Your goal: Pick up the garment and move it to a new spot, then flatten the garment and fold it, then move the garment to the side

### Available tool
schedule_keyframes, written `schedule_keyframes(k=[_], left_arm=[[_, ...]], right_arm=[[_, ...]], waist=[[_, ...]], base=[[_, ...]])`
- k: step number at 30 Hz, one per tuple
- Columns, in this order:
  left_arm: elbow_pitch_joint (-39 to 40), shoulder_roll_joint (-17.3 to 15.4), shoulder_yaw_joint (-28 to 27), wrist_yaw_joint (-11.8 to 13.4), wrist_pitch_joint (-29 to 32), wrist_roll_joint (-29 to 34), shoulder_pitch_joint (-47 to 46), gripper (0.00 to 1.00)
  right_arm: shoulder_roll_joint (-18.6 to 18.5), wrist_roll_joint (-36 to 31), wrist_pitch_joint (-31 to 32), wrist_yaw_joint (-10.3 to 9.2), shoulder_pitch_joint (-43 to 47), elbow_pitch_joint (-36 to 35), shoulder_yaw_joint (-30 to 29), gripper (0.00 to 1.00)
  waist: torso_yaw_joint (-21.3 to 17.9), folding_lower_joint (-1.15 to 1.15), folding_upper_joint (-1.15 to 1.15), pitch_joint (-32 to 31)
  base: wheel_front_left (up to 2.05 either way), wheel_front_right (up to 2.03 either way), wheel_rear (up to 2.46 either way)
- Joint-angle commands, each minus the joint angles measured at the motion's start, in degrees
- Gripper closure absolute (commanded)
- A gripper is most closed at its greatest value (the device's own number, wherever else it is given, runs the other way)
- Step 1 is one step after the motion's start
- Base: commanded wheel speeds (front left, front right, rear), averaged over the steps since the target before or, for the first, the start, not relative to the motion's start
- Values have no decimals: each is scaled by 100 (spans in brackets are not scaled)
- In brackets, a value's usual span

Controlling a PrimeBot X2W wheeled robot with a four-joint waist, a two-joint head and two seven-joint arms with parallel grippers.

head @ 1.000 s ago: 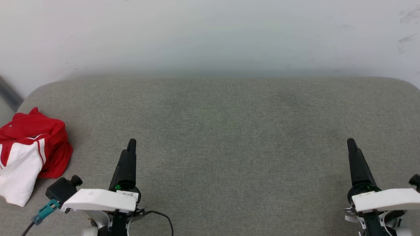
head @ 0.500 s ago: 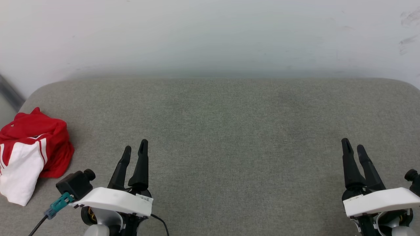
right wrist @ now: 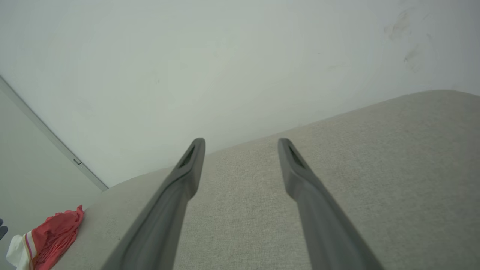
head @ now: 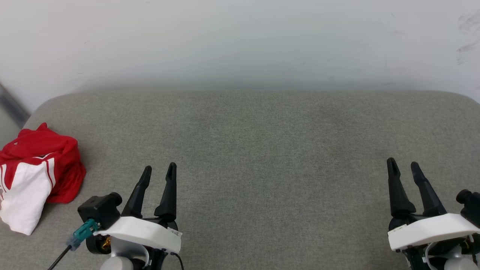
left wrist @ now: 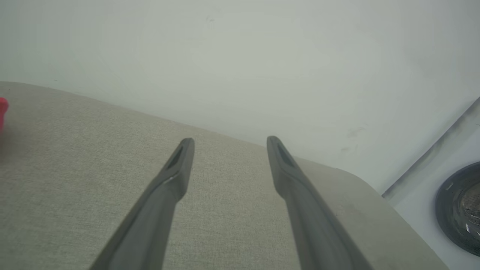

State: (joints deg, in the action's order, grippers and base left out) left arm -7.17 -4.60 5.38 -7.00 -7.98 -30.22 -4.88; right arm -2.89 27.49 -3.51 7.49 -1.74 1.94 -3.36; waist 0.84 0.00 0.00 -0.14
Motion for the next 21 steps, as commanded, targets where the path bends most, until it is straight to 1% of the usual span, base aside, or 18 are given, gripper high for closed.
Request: schedule_keyframes(k=[1,21], left_arm=[[55,-31,24,8,-53,134,-54,0],[5,-108,241,147,-333,1318,-77,0]], right_arm=[[-3,-147,-4,0,1,-88,-9,0],[-1,-1459,13,0,101,-256,-95,0]], waist=[[1,0,0,1],[43,0,0,-10]], base=[[0,0,0],[0,0,0]])
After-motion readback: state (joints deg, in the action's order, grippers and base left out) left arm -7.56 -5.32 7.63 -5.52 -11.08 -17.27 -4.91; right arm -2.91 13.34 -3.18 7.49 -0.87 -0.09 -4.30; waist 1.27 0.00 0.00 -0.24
